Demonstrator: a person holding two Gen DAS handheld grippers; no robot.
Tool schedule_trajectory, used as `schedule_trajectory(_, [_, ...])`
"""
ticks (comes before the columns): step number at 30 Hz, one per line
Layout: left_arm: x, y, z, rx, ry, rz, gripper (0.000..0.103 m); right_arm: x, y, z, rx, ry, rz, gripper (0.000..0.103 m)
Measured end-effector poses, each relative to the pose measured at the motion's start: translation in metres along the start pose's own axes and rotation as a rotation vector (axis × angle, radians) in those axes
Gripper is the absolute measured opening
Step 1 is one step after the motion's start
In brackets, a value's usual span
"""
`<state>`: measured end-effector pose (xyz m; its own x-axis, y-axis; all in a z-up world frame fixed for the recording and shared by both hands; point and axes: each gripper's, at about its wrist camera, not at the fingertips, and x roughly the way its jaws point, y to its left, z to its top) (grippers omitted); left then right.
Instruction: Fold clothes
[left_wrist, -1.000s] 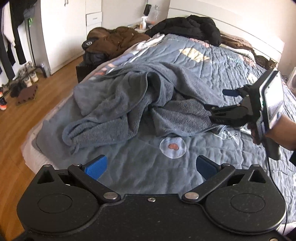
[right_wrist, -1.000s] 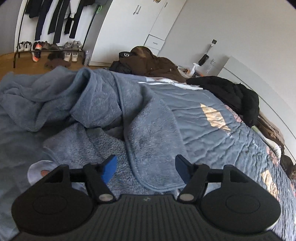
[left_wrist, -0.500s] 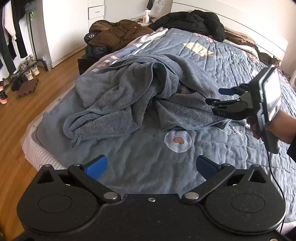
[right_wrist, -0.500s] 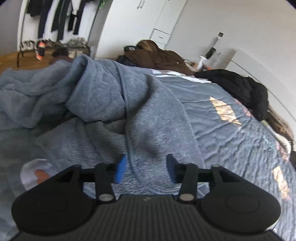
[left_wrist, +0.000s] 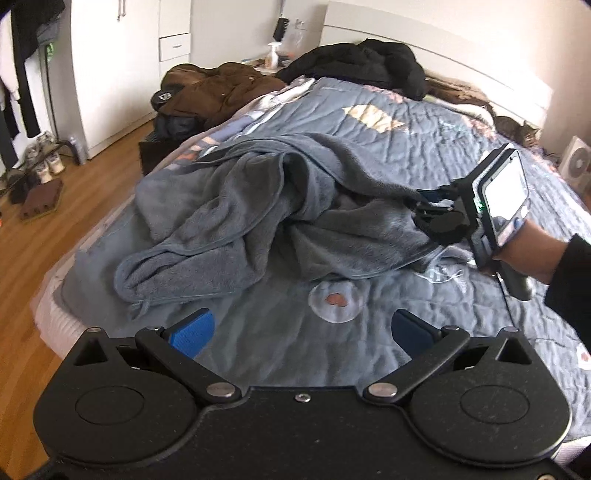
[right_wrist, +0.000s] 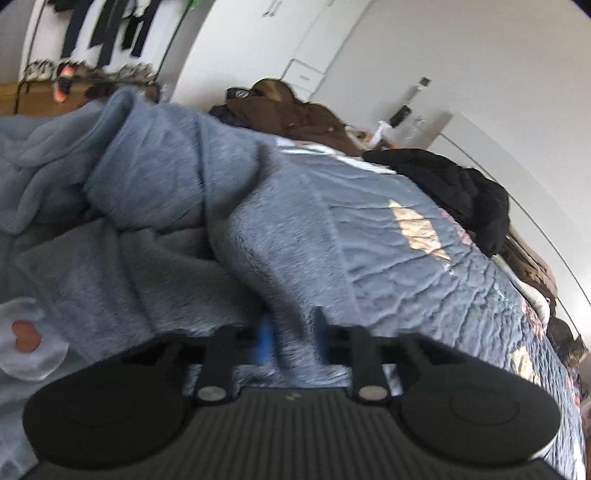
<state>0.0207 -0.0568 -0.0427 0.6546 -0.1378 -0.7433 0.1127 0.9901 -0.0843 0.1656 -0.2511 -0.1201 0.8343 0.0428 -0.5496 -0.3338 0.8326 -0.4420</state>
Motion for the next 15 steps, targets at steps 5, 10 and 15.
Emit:
schedule_trajectory(5, [0.002, -0.004, -0.001, 0.010, 0.004, -0.017, 0.103, 0.003, -0.005, 0.001, -0.011, -0.017, -0.011, 0.009])
schedule_trajectory(10, [0.002, -0.003, -0.001, 0.007, 0.002, -0.021, 0.103, 0.024, 0.007, -0.005, -0.086, 0.051, 0.004, 0.018])
schedule_trajectory(15, [0.006, 0.000, -0.001, 0.003, 0.013, -0.009, 0.103, 0.032, 0.009, -0.009, -0.089, 0.039, -0.013, 0.018])
